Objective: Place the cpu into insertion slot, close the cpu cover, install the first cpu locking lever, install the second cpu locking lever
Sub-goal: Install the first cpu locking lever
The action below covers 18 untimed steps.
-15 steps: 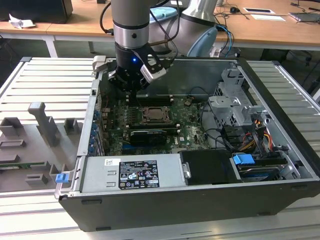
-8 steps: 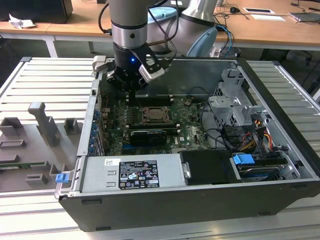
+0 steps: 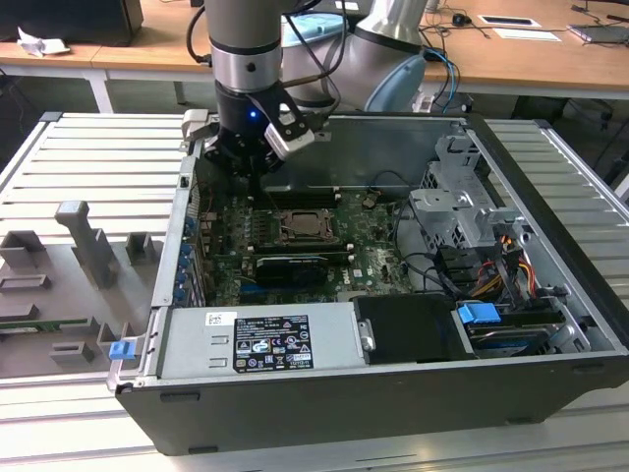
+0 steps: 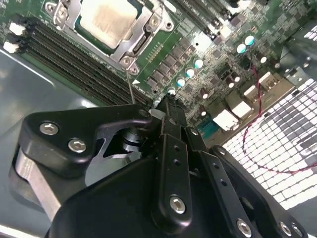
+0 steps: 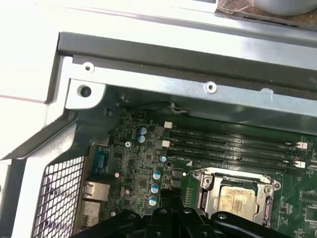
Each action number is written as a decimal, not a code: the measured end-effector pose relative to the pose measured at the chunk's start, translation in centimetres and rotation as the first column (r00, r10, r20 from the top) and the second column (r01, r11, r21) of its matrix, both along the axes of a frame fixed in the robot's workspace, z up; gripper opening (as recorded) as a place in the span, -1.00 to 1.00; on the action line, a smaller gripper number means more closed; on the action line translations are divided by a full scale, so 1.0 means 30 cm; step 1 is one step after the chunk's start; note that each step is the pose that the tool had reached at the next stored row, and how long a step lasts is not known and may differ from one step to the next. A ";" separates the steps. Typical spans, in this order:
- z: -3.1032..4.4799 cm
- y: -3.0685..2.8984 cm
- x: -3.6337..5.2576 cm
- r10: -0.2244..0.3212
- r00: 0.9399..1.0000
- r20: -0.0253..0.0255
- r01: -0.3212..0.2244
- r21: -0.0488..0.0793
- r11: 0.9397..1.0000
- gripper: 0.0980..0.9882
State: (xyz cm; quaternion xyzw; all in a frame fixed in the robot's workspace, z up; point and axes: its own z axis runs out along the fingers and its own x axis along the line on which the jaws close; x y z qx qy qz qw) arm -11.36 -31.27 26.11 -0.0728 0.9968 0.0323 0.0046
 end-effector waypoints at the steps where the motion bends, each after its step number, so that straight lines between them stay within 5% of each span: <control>1: -0.001 0.002 -0.001 -0.003 1.000 0.000 0.003 0.000 1.000 -0.98; 8: -0.013 0.029 -0.005 -0.013 1.000 0.001 0.013 0.005 1.000 -0.98; 18: -0.026 0.033 -0.005 -0.015 1.000 0.003 0.015 0.006 1.000 -0.98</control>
